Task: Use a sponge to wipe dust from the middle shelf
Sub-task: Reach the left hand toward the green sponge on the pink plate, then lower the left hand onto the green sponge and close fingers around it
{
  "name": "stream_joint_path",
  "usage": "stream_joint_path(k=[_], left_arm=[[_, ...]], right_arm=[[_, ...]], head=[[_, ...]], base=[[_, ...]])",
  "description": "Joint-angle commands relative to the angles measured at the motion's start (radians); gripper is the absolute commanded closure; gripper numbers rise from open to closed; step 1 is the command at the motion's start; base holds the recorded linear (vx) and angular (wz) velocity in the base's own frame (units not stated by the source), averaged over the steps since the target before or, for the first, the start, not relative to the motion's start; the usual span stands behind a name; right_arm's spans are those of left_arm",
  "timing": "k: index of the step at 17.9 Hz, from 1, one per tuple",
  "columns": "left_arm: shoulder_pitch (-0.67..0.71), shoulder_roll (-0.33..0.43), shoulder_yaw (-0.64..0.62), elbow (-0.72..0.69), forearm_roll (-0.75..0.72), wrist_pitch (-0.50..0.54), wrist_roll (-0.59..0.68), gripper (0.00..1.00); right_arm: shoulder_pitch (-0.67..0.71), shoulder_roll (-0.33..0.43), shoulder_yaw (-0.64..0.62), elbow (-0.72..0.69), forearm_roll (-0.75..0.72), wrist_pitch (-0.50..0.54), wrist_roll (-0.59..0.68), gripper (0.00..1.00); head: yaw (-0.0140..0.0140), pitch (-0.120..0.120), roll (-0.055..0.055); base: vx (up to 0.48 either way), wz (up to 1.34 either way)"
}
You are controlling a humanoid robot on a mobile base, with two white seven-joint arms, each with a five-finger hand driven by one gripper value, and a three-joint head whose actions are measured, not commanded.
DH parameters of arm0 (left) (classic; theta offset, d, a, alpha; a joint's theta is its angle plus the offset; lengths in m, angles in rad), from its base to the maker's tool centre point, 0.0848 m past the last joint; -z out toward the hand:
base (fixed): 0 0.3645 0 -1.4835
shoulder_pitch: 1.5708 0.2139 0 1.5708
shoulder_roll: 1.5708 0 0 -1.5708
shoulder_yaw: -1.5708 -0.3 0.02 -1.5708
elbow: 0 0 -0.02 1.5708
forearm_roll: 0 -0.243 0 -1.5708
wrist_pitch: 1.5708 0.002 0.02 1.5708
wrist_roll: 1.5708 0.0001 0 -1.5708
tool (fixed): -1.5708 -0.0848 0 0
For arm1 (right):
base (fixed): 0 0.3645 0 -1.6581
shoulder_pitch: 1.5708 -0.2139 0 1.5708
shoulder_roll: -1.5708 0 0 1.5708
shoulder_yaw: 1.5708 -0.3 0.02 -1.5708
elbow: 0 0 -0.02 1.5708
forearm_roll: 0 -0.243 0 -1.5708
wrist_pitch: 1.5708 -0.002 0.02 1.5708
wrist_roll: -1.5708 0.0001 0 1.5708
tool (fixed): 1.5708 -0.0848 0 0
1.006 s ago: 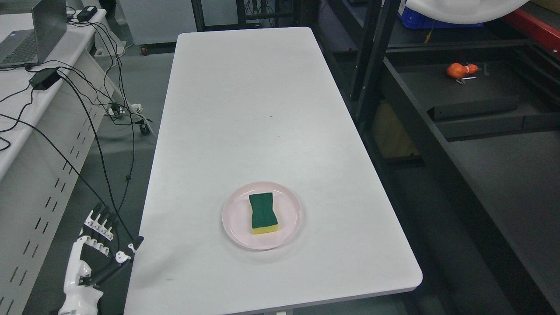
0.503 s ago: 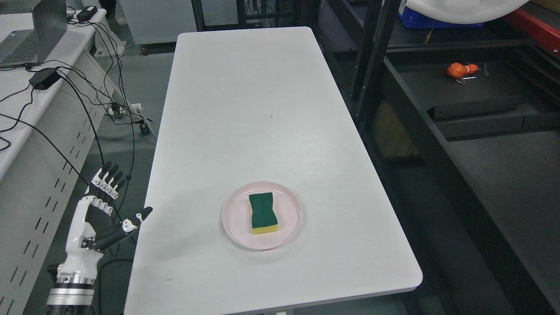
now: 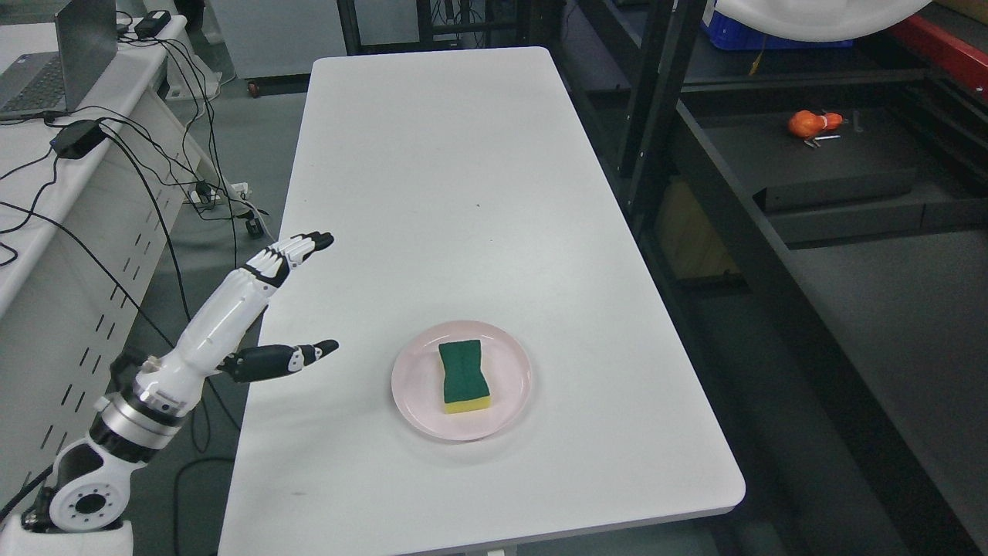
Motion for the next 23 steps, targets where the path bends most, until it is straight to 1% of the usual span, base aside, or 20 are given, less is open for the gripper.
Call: stream_joint_path(k=[1,3,4,6,9,12,15,18,23], left_arm=[[-0.146,0.080,-0.120,0.141,-0.445,-0.027,-0.007,0.03],[-0.197,0.072,-0.157,0.151,-0.524,-0.027,-0.007,0.03],[-0.225,0.071,-0.203,0.153,-0.541,-0.027,-0.007,0.03],[-0.274,0.066,-0.319,0.148,-0.546,-0.027,-0.007,0.04],[-0.298,0.054,-0.416,0.142,-0.544,-0.027,-0.007,0.04],[-0.291,0.005,-0.454,0.144,-0.547,-0.027,-0.007,0.04],[-0.291,-0.049,-0.464,0.187,-0.576,-0.027,-0.007,0.05],[-0.292,-0.070,-0.488,0.207,-0.605,-0.027,-0.007,0.05],[-0.300,-0.104,-0.494,0.259,-0.657,-0.027,-0.007,0.05]], right_arm=[[0.000,-0.017,0.000,-0.017,0.000,0.072,-0.001,0.00],[0.000,-0.017,0.000,-0.017,0.000,0.072,-0.001,0.00],[0.000,-0.017,0.000,-0.017,0.000,0.072,-0.001,0.00],[0.000,-0.017,0.000,-0.017,0.000,0.072,-0.001,0.00],[0.000,-0.017,0.000,-0.017,0.000,0.072,-0.001,0.00],[-0.001,-0.017,0.000,-0.017,0.000,0.072,-0.001,0.00],[0.000,-0.017,0.000,-0.017,0.000,0.072,-0.001,0.00],[-0.001,-0.017,0.000,-0.017,0.000,0.072,-0.001,0.00],[0.000,-0.017,0.000,-0.017,0.000,0.072,-0.001,0.00]], head=[[0.0000,0.000,0.000],[0.0000,0.000,0.000],[0.0000,0.000,0.000],[0.0000,0.000,0.000],[0.0000,0.000,0.000],[0.0000,0.000,0.000],[0.0000,0.000,0.000],[0.0000,0.000,0.000],[0.0000,0.000,0.000]], base=[[0.000,0.00],[0.000,0.00],[0.000,0.00],[0.000,0.00],[0.000,0.00],[0.000,0.00],[0.000,0.00],[0.000,0.00],[0.000,0.00]])
